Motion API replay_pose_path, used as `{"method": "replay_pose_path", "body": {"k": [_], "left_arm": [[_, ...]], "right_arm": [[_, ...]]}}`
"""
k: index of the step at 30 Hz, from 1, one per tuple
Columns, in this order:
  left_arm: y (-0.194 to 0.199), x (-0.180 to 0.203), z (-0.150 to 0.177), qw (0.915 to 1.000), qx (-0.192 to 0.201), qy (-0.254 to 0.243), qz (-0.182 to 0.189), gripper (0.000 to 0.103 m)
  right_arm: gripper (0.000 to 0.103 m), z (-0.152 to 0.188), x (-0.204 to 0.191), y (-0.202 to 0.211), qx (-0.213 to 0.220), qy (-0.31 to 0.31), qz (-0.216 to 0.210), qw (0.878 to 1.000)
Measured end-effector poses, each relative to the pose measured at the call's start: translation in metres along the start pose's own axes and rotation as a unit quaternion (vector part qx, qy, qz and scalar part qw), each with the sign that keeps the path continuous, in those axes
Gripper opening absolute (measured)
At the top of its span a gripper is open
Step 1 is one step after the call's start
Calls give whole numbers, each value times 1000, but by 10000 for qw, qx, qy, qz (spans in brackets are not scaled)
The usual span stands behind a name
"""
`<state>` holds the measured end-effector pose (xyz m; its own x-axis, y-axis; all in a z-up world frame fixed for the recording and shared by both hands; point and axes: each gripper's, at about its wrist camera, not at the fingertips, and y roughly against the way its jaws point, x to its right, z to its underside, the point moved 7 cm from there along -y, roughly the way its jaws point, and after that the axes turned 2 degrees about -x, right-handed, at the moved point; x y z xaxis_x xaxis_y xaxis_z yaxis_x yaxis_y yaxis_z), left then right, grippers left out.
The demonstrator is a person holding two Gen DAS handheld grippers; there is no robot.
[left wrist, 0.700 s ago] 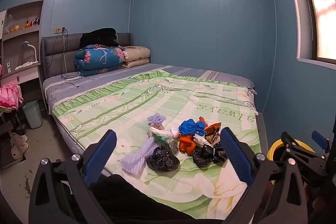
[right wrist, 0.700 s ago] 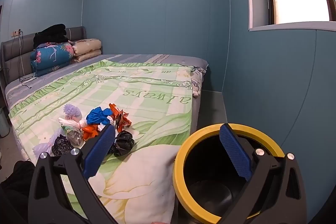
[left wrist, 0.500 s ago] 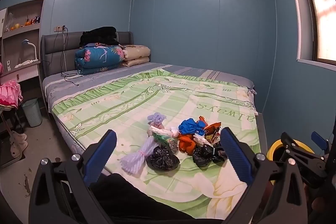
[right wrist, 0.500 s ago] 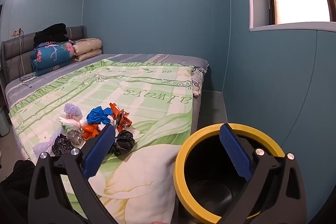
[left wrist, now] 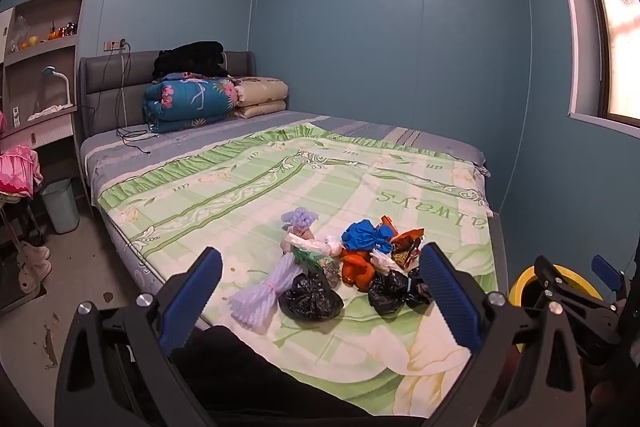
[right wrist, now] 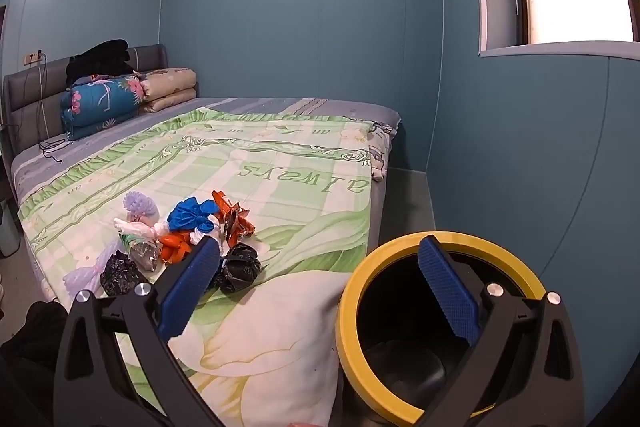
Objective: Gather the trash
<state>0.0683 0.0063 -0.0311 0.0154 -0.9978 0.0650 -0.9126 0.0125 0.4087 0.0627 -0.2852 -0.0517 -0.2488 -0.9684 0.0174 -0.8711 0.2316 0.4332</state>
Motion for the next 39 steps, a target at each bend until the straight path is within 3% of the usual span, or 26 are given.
{"method": "replay_pose_path", "body": {"k": [39], "left_arm": [[-4, 0, -1, 10000, -38, 4, -6, 95]], "right_arm": [[95, 7, 2, -8, -173, -13, 33, 9998]]}}
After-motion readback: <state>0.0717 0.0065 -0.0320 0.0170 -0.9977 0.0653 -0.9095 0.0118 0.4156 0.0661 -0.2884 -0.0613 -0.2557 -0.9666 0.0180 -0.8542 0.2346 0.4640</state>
